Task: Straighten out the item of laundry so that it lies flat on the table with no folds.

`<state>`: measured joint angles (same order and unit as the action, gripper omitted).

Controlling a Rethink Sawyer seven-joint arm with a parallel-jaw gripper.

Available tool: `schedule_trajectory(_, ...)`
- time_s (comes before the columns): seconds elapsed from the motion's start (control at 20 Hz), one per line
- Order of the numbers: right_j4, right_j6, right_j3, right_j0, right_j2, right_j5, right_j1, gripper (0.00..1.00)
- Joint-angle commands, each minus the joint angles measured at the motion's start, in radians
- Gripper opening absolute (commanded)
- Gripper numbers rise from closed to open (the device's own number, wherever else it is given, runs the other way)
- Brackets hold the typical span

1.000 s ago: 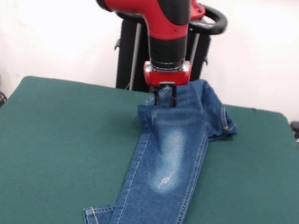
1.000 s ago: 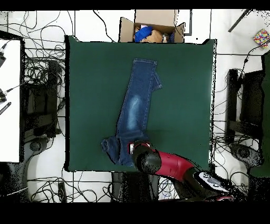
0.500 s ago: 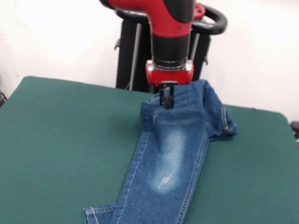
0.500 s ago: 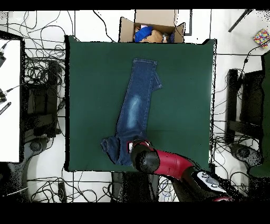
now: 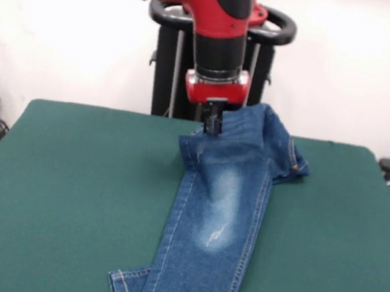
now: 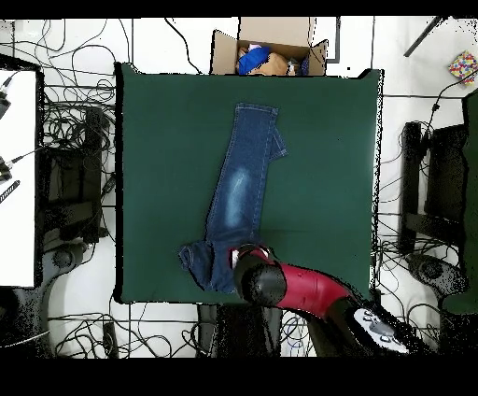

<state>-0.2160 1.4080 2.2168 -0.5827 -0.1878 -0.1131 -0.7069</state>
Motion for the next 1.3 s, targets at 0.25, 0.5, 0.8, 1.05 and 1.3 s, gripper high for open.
schedule_trajectory(0.25, 0.112, 0.119, 0.014, -0.002, -0.117, -0.282, -0.254, 0.00)
schedule_trajectory(0.5, 0.136, 0.117, 0.033, 0.000, -0.126, -0.320, -0.302, 0.00)
schedule_trajectory(0.8, 0.115, 0.118, 0.040, 0.007, -0.121, -0.266, -0.290, 0.00)
schedule_trajectory(1.05, 0.096, 0.118, 0.039, 0.002, -0.113, -0.246, -0.283, 1.00)
schedule_trajectory(1.3, 0.062, 0.140, 0.043, -0.001, -0.080, -0.169, -0.189, 1.00)
